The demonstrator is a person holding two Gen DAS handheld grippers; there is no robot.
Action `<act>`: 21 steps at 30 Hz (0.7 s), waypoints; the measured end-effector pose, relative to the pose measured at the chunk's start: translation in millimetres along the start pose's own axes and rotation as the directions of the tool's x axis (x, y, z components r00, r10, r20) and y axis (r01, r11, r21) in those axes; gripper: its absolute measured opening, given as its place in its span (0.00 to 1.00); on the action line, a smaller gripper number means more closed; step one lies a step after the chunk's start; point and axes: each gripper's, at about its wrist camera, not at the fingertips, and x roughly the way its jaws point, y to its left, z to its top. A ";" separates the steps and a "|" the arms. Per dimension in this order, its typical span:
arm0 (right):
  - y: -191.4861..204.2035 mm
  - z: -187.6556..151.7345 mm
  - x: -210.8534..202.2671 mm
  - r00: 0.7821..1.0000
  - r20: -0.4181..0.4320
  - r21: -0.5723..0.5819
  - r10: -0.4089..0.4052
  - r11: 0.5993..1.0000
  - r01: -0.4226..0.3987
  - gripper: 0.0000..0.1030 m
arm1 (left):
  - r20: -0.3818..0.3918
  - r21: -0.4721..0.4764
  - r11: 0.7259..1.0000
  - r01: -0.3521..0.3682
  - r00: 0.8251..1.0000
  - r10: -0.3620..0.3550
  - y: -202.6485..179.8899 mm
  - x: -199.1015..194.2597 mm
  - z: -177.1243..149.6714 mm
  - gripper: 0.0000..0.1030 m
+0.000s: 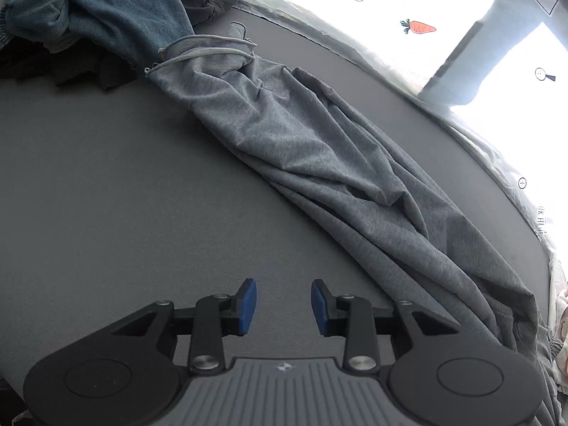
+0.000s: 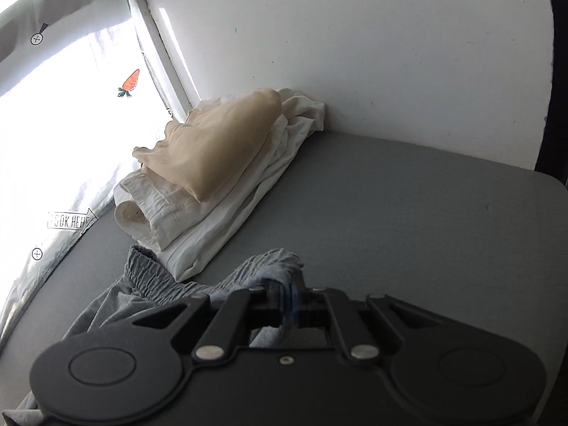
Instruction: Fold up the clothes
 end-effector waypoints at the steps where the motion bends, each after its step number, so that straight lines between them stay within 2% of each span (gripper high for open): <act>1: -5.9 6.9 2.8 1.000 0.009 0.001 -0.018 1.000 0.018 0.04 | 0.003 -0.010 1.000 -0.007 1.000 0.007 3.7 -0.7 0.4 0.35; 3: -9.8 16.4 11.8 0.999 -0.020 -0.045 -0.049 0.998 0.048 0.05 | 0.005 -0.026 0.999 -0.018 1.000 0.018 10.3 -1.9 1.6 0.36; 5: -3.5 14.2 16.8 0.994 -0.066 -0.144 -0.087 0.987 0.077 0.12 | 0.005 -0.039 0.999 -0.026 1.000 0.026 16.0 -2.7 3.1 0.37; 7: 15.0 -2.1 11.7 0.992 -0.044 -0.261 -0.118 0.960 0.103 0.46 | 0.008 -0.039 0.999 -0.026 1.000 0.026 18.4 -4.6 4.0 0.40; 9: 34.3 -20.7 1.8 0.991 0.003 -0.358 -0.133 0.925 0.125 0.66 | 0.011 -0.039 0.999 -0.025 1.000 0.026 20.7 -6.4 4.9 0.41; 12: 62.6 -44.5 -14.3 0.994 0.011 -0.390 -0.106 0.915 0.102 0.87 | 0.010 -0.022 0.999 -0.026 1.000 0.026 19.7 -6.7 5.5 0.41; 14: 81.8 -61.6 -26.0 0.999 -0.024 -0.396 -0.044 0.918 0.031 0.91 | 0.007 -0.004 1.000 -0.028 1.000 0.028 22.1 -7.4 7.6 0.41; 16: 106.6 -81.7 -38.7 0.996 -0.076 -0.443 0.054 0.893 -0.082 0.97 | 0.003 0.013 0.999 -0.029 1.000 0.029 24.6 -8.2 9.7 0.42; 19: 146.2 -118.5 -56.6 0.979 -0.123 -0.549 0.164 0.810 -0.204 0.99 | 0.007 0.032 0.999 -0.033 0.999 0.032 31.8 -10.2 10.8 0.42; 21: 168.1 -143.3 -64.9 0.958 -0.185 -0.602 0.221 0.744 -0.288 0.99 | 0.010 0.036 0.999 -0.034 0.999 0.034 41.5 -11.2 15.1 0.42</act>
